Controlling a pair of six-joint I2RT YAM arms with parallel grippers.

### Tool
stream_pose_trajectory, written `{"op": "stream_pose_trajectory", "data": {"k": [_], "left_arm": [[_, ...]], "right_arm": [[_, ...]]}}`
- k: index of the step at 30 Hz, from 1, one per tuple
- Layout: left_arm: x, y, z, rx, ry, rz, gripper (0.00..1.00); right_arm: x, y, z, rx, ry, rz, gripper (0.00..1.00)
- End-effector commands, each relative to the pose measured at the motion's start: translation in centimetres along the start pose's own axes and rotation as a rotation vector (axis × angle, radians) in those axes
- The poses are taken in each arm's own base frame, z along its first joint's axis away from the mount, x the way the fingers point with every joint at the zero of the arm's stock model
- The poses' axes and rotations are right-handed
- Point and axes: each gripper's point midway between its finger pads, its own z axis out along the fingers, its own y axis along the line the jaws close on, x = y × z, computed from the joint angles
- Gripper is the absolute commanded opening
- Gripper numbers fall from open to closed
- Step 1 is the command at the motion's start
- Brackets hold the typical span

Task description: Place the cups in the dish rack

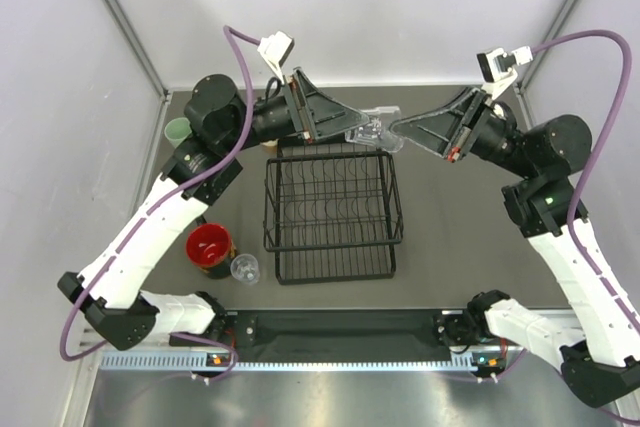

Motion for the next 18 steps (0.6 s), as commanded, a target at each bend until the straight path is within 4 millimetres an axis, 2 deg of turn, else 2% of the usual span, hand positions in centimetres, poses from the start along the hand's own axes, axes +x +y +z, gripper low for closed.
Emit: {"op": "stream_pose_trajectory", "data": {"k": [1,3,4,5,6,7,8,9,11,12,14,15,18], "left_arm": [[0.3,-0.1,-0.8,-0.066,0.014,0.015,0.00],[-0.1,0.3,-1.5,-0.134,0.005,0.078,0.00],[0.0,1.1,-2.0,-0.193,0.011,0.086,0.00],[1.2,3.4,-2.9,-0.315,0.061,0.053,0.00],[0.9,5.1,-3.7,-0.424,0.045,0.062,0.00],[0.2,4.6,-4.6,-0.467,0.039,0.117,0.00],[0.2,6.2,-5.0,-0.557,0.049,0.107,0.00],[0.7,7.2,-7.2,-0.690,0.068,0.085,0.00],[1.4,9.0,-8.3,-0.803,0.112,0.047,0.00],[2.1,9.2,-9.3,-0.850,0.139,0.024,0.00],[2.7,10.1,-10.2,-0.913,0.156,0.004,0.00],[3.4,10.7,-11.2,-0.965,0.179,-0.019,0.00],[3.7,11.9,-13.2,-1.073,0.184,-0.007,0.00]], "right_arm": [[-0.3,0.2,-0.2,0.015,-0.019,-0.055,0.43],[0.1,-1.3,-0.7,0.127,-0.007,-0.029,0.61],[0.4,-2.2,-1.0,0.185,0.001,-0.020,0.66],[0.5,-3.1,-1.4,0.238,0.008,-0.052,0.72],[0.2,-4.2,-1.8,0.309,-0.011,-0.058,0.74],[1.1,-5.3,-2.7,0.395,0.023,-0.022,0.75],[1.2,-6.2,-3.2,0.439,0.034,-0.047,0.75],[1.3,-7.3,-3.8,0.506,0.026,-0.045,0.76],[2.6,-9.2,-5.2,0.606,0.066,-0.021,0.76],[2.8,-10.3,-5.5,0.651,0.071,-0.010,0.76],[3.8,-11.6,-6.4,0.714,0.101,0.022,0.76],[4.0,-12.4,-6.7,0.749,0.102,0.033,0.75],[4.7,-13.3,-7.3,0.795,0.117,0.056,0.75]]}}
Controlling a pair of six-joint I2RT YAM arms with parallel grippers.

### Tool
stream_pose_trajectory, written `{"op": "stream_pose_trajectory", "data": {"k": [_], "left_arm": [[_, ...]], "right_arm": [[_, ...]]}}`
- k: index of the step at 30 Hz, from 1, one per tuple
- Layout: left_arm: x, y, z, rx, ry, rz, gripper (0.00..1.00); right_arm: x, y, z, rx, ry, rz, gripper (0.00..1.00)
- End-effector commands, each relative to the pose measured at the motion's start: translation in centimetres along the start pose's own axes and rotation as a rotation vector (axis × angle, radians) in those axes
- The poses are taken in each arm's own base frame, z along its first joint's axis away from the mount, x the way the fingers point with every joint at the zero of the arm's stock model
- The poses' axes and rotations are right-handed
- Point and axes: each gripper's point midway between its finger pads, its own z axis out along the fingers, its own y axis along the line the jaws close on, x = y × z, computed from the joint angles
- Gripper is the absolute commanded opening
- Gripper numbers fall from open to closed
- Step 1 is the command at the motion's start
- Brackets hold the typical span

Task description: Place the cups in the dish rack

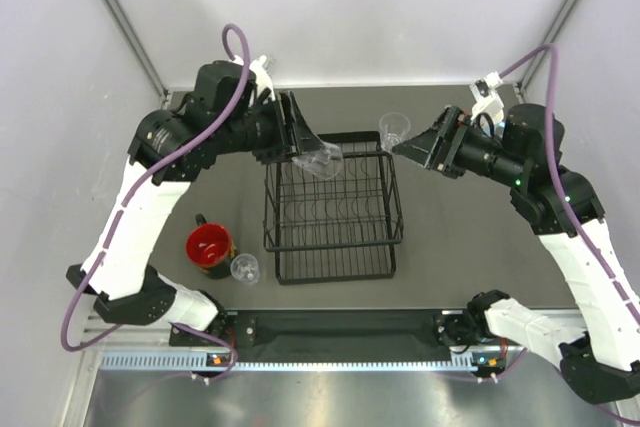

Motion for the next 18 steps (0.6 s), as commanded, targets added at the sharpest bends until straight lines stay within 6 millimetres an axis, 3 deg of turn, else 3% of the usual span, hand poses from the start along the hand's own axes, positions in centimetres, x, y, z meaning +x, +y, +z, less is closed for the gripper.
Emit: {"op": "stream_pose_trajectory", "data": {"k": [1,6,12,18], "left_arm": [[3.2,5.8,-1.4,-0.270,0.109,0.015,0.00],[3.7,8.2,-0.6,-0.371,0.119,0.024,0.00],[5.4,9.8,0.5,-0.440,0.166,0.023,0.00],[6.8,11.4,0.3,-0.481,0.200,0.034,0.00]], "right_arm": [[1.1,-2.5,-0.3,0.122,0.031,-0.003,0.75],[1.4,-3.1,-0.1,0.143,0.042,0.018,0.75],[1.5,-3.4,-0.1,0.165,0.048,0.029,0.75],[2.0,-4.2,0.1,0.192,0.058,0.043,0.75]]}}
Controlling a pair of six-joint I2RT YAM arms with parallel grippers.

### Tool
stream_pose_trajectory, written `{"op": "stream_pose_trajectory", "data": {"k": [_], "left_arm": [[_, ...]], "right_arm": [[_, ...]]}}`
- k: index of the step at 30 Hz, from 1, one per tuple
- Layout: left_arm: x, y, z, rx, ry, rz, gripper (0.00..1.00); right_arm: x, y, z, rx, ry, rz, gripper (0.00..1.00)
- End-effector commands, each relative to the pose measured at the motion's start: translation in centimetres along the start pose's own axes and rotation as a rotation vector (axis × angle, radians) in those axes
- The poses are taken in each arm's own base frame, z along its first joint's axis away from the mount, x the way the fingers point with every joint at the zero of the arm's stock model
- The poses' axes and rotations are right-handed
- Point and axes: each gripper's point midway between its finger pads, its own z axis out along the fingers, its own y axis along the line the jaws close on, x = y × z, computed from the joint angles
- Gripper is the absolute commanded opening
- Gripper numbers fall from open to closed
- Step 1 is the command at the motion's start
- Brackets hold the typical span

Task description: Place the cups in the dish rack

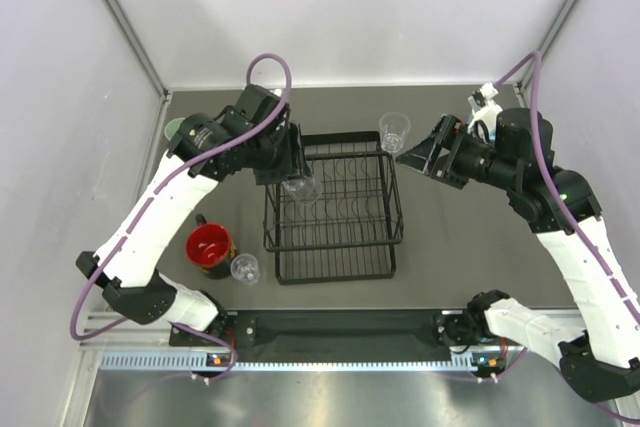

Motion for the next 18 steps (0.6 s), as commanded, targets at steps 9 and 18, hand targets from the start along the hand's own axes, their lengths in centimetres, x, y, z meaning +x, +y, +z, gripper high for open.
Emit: {"op": "stream_pose_trajectory", "data": {"k": [9,18], "left_arm": [[3.9,4.9,0.1,-0.193,0.133,0.056,0.00],[4.8,6.0,1.2,-0.249,0.162,0.076,0.00]], "right_arm": [[0.1,-0.5,0.8,0.020,0.015,0.002,0.75],[0.2,-0.8,1.4,0.031,0.028,0.003,0.75]]}}
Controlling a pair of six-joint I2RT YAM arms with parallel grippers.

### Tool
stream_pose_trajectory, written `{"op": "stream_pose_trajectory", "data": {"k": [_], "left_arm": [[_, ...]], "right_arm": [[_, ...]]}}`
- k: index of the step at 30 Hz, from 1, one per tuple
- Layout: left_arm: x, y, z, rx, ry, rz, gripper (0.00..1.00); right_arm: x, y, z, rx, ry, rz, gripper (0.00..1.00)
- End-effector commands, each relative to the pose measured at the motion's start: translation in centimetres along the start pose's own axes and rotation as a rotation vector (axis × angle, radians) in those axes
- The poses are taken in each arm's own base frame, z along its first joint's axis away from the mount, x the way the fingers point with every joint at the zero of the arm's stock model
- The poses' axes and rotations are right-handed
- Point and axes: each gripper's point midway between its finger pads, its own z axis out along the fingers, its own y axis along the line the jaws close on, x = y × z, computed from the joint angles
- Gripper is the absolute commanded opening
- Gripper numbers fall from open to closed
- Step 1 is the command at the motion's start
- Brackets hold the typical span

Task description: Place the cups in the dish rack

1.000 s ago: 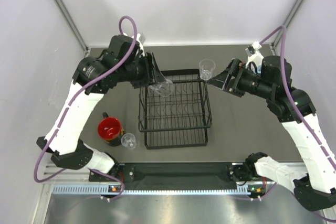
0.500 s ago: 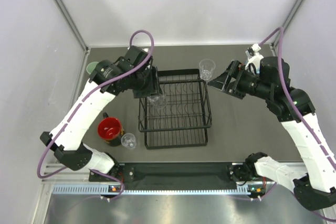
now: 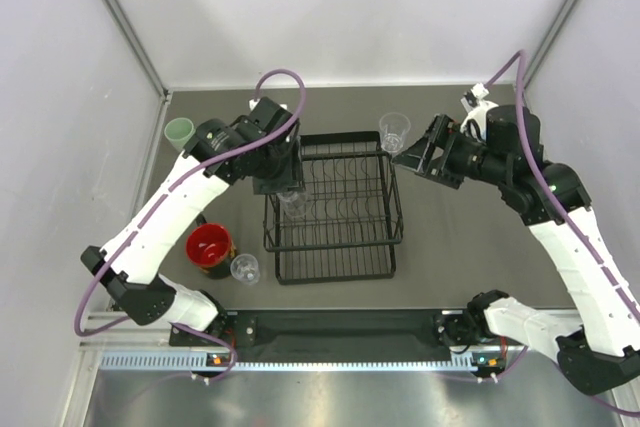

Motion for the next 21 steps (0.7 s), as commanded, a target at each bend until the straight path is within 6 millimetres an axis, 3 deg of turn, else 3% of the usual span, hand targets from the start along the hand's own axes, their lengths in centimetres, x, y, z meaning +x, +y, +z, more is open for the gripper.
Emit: {"op": "stream_pose_trajectory", "data": {"k": [1,8,18,19,21], "left_arm": [[2.9,3.1,-0.6,-0.120,0.109,0.037,0.00],[3.3,3.3,0.2,-0.144,0.136,0.049,0.04],[3.8,3.6,0.6,-0.158,0.155,0.054,0.46],[3.6,3.4,0.4,-0.150,0.145,0.054,0.54],[3.2,3.3,0.2,-0.145,0.132,0.056,0.58]], "right_arm": [[-0.2,0.1,0.2,-0.003,-0.007,-0.014,0.75],[0.0,0.0,0.4,0.001,0.002,-0.016,0.75],[0.2,-0.3,0.4,0.003,0.000,-0.011,0.75],[0.2,-0.2,0.3,0.000,-0.002,-0.012,0.75],[0.3,-0.2,0.3,-0.002,0.000,-0.012,0.75]]}}
